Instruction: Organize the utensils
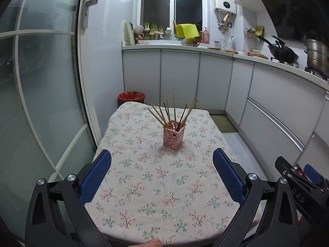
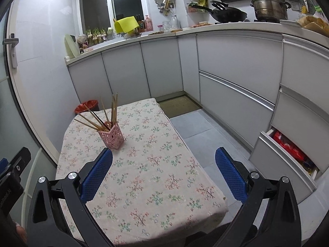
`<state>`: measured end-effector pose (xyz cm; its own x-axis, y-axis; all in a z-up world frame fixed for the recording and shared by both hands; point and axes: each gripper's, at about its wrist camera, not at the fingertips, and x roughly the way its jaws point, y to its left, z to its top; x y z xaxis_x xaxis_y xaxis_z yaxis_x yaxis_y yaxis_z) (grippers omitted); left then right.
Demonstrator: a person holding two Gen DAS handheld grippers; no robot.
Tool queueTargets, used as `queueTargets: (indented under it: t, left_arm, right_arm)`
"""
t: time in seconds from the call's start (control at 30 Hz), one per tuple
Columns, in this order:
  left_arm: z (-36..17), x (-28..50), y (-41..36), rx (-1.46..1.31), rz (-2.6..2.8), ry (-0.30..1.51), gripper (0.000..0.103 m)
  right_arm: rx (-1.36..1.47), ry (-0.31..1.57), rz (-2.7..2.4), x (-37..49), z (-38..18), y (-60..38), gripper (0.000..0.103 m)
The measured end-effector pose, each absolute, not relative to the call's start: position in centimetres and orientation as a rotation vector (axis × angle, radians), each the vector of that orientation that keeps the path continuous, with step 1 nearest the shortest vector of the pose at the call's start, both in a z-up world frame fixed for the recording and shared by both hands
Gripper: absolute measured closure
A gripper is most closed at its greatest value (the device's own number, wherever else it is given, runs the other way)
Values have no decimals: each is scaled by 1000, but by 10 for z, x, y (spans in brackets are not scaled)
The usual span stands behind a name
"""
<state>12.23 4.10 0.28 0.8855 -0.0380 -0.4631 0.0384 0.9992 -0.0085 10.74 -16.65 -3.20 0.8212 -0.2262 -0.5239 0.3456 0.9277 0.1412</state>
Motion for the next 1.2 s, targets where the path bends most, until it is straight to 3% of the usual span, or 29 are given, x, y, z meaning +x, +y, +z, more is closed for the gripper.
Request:
queueTargets:
  t: [1.2]
  left_arm:
    - [-7,104,25,39,-33,488,7]
  right_arm:
    - [256,599,-299,85,-54,-172,7]
